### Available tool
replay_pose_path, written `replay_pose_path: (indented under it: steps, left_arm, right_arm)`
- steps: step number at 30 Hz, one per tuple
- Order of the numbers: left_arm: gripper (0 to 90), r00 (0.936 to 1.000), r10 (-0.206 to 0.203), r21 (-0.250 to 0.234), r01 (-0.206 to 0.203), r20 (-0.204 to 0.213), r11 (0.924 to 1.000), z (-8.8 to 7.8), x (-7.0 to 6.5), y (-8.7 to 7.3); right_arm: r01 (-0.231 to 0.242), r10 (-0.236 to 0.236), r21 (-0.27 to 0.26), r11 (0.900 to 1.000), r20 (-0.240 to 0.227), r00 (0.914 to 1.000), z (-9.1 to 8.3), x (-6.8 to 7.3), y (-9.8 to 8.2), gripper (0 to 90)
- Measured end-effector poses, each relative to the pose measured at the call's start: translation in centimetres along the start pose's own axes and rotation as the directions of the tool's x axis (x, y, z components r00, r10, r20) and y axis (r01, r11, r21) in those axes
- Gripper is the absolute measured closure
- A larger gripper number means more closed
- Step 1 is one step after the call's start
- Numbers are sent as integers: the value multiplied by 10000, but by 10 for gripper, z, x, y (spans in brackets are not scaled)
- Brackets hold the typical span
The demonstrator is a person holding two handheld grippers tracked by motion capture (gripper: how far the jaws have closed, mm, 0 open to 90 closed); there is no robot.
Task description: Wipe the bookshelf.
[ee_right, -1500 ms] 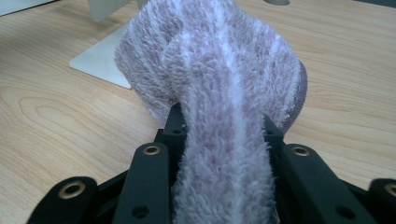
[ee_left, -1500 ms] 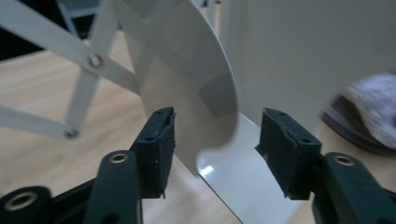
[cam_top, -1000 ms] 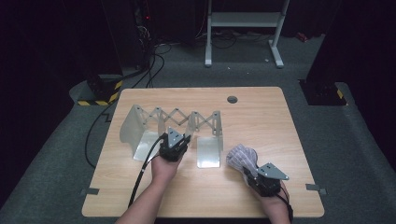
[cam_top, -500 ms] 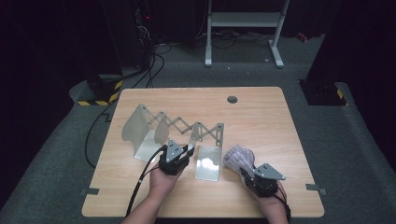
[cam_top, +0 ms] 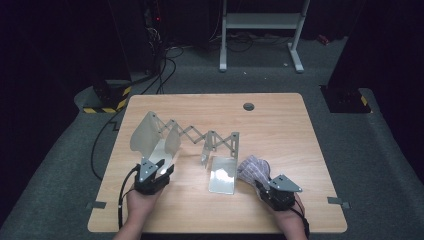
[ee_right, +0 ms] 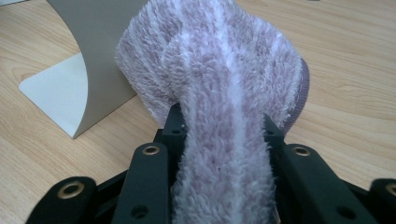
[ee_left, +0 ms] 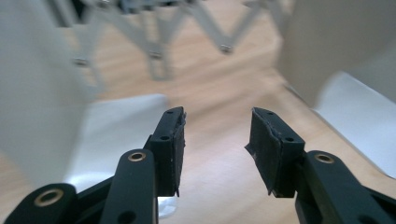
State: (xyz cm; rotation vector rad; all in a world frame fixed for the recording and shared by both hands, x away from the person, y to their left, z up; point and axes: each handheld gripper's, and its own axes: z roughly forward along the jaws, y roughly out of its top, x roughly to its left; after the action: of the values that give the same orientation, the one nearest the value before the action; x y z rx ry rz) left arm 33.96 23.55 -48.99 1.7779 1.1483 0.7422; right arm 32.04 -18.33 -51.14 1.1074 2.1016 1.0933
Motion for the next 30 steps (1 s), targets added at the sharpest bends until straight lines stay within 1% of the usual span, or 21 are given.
replay_pose_path:
  steps: [2,4,6,7,9,10,12,13,14,16,17,18,19,20,21,23,26,27,28,29,30]
  left_arm:
    - [520,9999,-68,-73,67,-86,10000,4,6,6]
    - [532,9999,-105,-155,105,-15,9998,9,10,13]
    - [560,10000,37,-252,-35,78,9997,16,12,23]
    - [582,9999,110,-241,-111,-29,9996,20,12,26]
    - [693,10000,58,-154,-59,-52,9999,24,13,29]
    - [732,10000,51,-165,-53,-72,9998,25,13,30]
    - [830,9996,192,-279,-197,-194,9994,23,10,30]
    - [864,9989,289,-334,-302,-377,9990,20,6,28]
    - [870,9987,253,-363,-270,-444,9990,18,5,26]
    - [879,9990,186,-392,-202,-413,9990,12,3,24]
    - [879,9990,186,-392,-202,-413,9990,12,3,24]
    - [875,9989,238,-366,-253,-416,9990,9,0,22]
    - [870,9980,463,-322,-477,-441,9983,3,-8,19]
    - [861,9979,533,-329,-545,-381,9980,0,-12,17]
    - [850,9979,533,-329,-545,-381,9980,0,-12,17]
    - [831,9969,723,-372,-735,-314,9966,-5,-20,13]
    - [818,9966,807,-534,-816,-191,9952,-11,-29,8]
    - [806,9962,873,-546,-876,-80,9947,-12,-31,7]
    - [801,9962,873,-546,-876,-80,9947,-12,-31,7]
    - [799,9965,832,-556,-832,-35,9950,-12,-31,7]
    - [798,9975,703,-606,-695,108,9957,-12,-30,6]
  right_arm:
    - [8,-8,26,10000,-5,10000,1,0,0,660]
    - [6,-6,46,10000,-15,10000,1,0,-1,660]
    - [10,-10,53,10000,-15,10000,1,0,-1,659]
    - [8,-8,45,10000,-15,10000,1,0,-1,660]
    - [-9,9,45,10000,-14,10000,1,-1,-2,660]
    - [-9,9,45,10000,-14,10000,1,-1,-2,659]
    - [9,-9,64,10000,-7,10000,1,-1,-2,660]
    - [6,-6,85,10000,-14,10000,1,-1,-2,660]
    - [13,-13,100,9999,-34,10000,2,-1,-3,659]
    - [41,-41,108,9999,-54,10000,3,-1,-2,659]
    - [35,-34,125,9999,-59,10000,3,0,-2,660]
    - [72,-71,152,9999,-55,10000,3,1,-2,659]
    - [72,-71,169,9998,-53,10000,4,1,-2,659]
    - [75,-74,195,9998,-39,10000,4,2,-1,659]
    - [87,-86,207,9997,-32,10000,4,3,-1,659]
    - [79,-78,254,9996,-51,10000,5,5,-1,659]
    - [71,-69,290,9996,-70,10000,5,7,-1,658]
    - [5,-1,344,9994,-124,9999,5,10,0,656]
    - [5,-1,344,9994,-124,9999,5,10,0,656]
    - [23,-15,355,9994,-222,9998,6,14,0,655]
    - [29,-19,360,9993,-281,9996,6,17,1,654]
